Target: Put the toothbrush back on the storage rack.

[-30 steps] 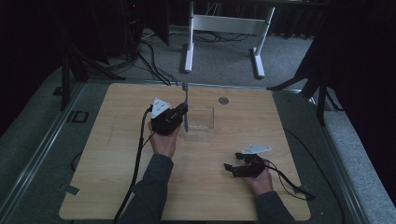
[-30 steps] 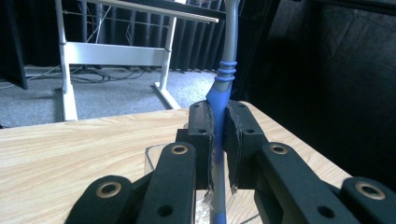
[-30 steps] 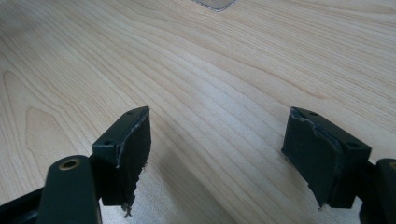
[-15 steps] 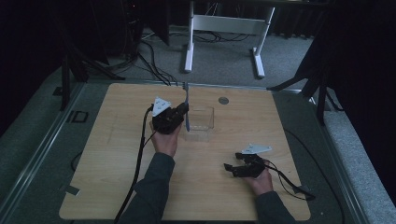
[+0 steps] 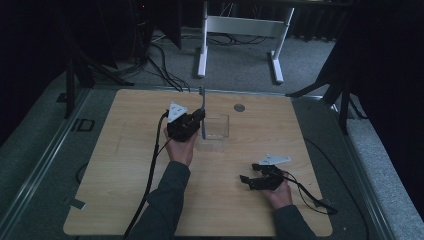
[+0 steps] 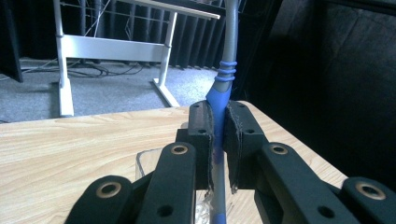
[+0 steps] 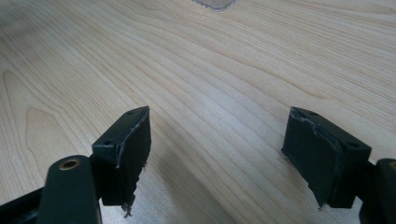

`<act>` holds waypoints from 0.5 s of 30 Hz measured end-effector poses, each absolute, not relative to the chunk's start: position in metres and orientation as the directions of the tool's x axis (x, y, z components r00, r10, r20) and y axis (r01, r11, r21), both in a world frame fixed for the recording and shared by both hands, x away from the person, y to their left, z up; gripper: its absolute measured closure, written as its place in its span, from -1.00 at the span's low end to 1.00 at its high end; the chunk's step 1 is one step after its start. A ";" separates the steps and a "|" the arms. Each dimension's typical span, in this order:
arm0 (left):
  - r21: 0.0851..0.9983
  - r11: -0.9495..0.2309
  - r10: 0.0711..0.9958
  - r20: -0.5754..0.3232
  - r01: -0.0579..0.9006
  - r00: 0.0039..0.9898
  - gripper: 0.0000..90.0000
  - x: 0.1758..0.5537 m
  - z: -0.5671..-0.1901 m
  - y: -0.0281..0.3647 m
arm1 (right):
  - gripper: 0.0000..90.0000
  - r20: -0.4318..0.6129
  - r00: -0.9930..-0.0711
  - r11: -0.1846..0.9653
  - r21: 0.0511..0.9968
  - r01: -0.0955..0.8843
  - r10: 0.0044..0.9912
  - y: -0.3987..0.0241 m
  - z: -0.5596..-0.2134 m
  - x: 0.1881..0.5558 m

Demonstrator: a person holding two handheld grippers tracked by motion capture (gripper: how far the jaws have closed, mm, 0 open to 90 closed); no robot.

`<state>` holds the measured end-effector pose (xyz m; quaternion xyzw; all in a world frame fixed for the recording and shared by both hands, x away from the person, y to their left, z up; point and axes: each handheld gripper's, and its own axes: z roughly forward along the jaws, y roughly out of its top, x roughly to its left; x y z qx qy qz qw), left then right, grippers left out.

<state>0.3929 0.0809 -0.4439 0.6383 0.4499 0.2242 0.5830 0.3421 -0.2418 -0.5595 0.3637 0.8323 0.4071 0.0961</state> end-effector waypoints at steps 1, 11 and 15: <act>0.945 0.086 0.837 -0.240 0.315 0.492 0.81 0.394 -0.445 0.081 | -0.49 0.136 -0.717 0.404 0.748 0.527 0.684 -0.242 -0.559 0.342; 0.943 0.109 0.844 -0.256 0.315 0.472 0.81 0.398 -0.446 0.083 | -0.49 0.136 -0.717 0.404 0.747 0.528 0.684 -0.242 -0.559 0.342; 0.940 0.111 0.846 -0.260 0.323 0.465 0.80 0.401 -0.447 0.082 | -0.49 0.136 -0.717 0.404 0.747 0.527 0.684 -0.242 -0.559 0.342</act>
